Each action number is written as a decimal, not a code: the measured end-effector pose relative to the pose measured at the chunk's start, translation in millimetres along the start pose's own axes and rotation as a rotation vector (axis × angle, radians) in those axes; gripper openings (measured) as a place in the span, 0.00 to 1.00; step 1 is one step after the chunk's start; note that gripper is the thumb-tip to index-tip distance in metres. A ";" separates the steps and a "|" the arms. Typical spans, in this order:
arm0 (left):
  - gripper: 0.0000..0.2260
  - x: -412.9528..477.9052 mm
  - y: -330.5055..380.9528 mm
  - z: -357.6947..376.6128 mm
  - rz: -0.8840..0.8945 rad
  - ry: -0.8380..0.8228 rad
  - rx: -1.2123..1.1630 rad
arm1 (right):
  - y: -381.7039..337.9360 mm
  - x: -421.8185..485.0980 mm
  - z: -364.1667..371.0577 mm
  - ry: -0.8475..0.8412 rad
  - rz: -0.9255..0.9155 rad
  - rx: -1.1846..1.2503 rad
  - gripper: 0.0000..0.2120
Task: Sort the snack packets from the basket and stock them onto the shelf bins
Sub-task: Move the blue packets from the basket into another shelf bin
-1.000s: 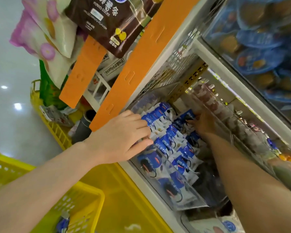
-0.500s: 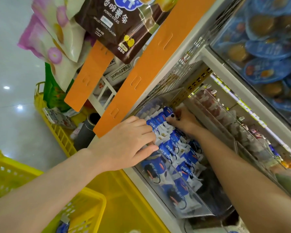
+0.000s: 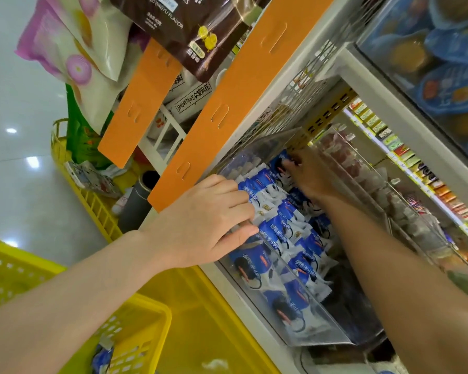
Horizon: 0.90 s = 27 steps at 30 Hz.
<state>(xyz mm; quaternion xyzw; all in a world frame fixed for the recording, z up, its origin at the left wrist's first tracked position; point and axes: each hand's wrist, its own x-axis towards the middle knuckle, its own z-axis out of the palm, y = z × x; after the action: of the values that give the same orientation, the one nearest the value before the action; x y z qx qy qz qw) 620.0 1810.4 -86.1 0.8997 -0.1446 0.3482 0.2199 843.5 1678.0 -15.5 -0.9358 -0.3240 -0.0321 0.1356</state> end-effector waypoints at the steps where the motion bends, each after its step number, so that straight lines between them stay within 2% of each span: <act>1: 0.16 -0.2 0.0 0.1 0.004 0.008 0.004 | 0.9 0.4 3.0 -0.028 -0.008 -0.010 0.19; 3: 0.15 -0.4 0.5 0.0 0.006 0.017 0.007 | 4.6 2.5 4.4 0.038 0.002 -0.009 0.22; 5: 0.15 -0.6 0.8 -0.5 0.007 0.015 0.008 | 8.7 5.1 2.9 0.156 0.057 0.096 0.21; 7: 0.15 -0.6 0.9 -1.1 0.009 0.011 0.017 | 13.2 6.1 2.4 0.148 0.098 0.163 0.20; 11: 0.15 -0.5 1.3 -1.6 0.013 0.009 0.026 | 14.9 3.8 5.4 0.102 0.048 0.038 0.15; 16: 0.15 -0.5 2.0 -3.6 0.011 -0.005 0.018 | 16.3 -6.7 -23.1 0.282 0.098 -0.219 0.11; 20: 0.15 -1.6 3.1 -5.0 0.000 -0.017 0.027 | 30.9 -30.3 -33.9 0.057 0.194 -0.328 0.13; 24: 0.17 -0.7 3.3 -4.1 -0.007 -0.015 0.019 | 36.9 -37.1 -46.3 0.121 0.297 -0.339 0.19; 27: 0.16 -1.6 0.8 -2.3 0.004 -0.001 0.026 | 39.4 -44.7 -47.8 -0.028 0.453 -0.214 0.23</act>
<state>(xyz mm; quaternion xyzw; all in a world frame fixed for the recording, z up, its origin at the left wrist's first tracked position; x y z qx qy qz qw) 617.3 1811.0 -85.4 0.9023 -0.1419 0.3502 0.2075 833.9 1608.4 14.7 -0.9938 -0.1028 -0.0219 0.0350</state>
